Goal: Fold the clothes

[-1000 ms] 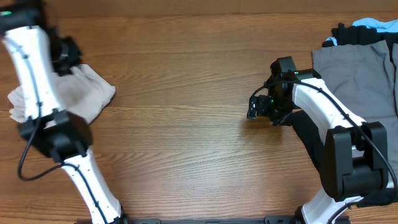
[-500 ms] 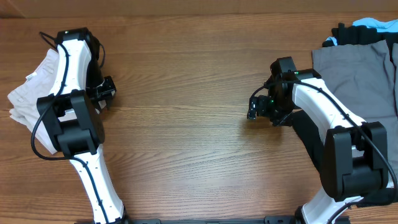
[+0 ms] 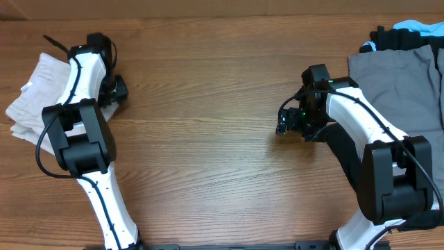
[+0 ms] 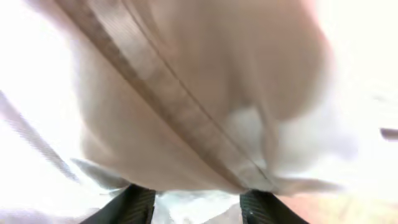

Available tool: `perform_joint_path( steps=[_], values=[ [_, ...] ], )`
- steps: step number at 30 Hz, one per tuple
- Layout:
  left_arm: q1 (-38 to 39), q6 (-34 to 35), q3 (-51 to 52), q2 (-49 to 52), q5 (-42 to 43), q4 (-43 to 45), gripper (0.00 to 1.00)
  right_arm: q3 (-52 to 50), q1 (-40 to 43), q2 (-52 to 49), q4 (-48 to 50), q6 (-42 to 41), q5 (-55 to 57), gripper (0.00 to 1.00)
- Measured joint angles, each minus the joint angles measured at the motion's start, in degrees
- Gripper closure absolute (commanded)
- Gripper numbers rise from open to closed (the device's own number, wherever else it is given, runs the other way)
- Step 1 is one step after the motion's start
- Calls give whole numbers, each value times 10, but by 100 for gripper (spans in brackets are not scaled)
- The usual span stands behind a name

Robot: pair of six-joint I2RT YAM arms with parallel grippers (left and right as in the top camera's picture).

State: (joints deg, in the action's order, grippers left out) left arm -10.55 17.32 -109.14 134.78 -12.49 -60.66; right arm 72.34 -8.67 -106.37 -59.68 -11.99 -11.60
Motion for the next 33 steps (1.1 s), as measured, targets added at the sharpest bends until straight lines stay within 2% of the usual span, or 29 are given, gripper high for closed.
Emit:
perform_joint_path(
  steps=[5, 9, 12, 13, 16, 20, 23, 26, 29, 31, 33],
  values=[
    [-26, -4, 4, 1, 6, 129, 40, 0, 0, 0, -8, 0, 0, 5],
    [-47, -12, 5, 2, 33, 166, 32, 0, 0, 0, -8, 0, 0, 5],
    [-49, -24, 4, 2, 46, 161, 11, 0, 0, 0, -3, 0, 0, 0],
    [-49, -28, 2, 2, 48, 153, 8, 0, 0, 0, -2, 0, 0, 0],
    [-48, -43, -25, 1, 59, 113, 0, 0, 0, 0, 12, 0, 0, 0],
    [-46, -52, -89, -21, 107, 75, 0, 0, 0, 0, 53, 0, 0, 0],
    [-25, -63, -117, -74, 147, 50, 0, 3, 0, 0, 142, 0, 0, 0],
    [16, -82, -130, -129, 168, -22, 0, 20, 2, 0, 165, 1, 0, 0],
    [66, -104, -138, -159, 180, -141, 0, 70, 13, -2, 138, 5, -1, 0],
    [92, -112, -138, -160, 183, -238, 0, 116, 28, -2, 90, 9, 0, 0],
    [104, -116, -136, -160, 180, -296, 0, 157, 43, -2, 40, 13, 1, 0]
  ],
)
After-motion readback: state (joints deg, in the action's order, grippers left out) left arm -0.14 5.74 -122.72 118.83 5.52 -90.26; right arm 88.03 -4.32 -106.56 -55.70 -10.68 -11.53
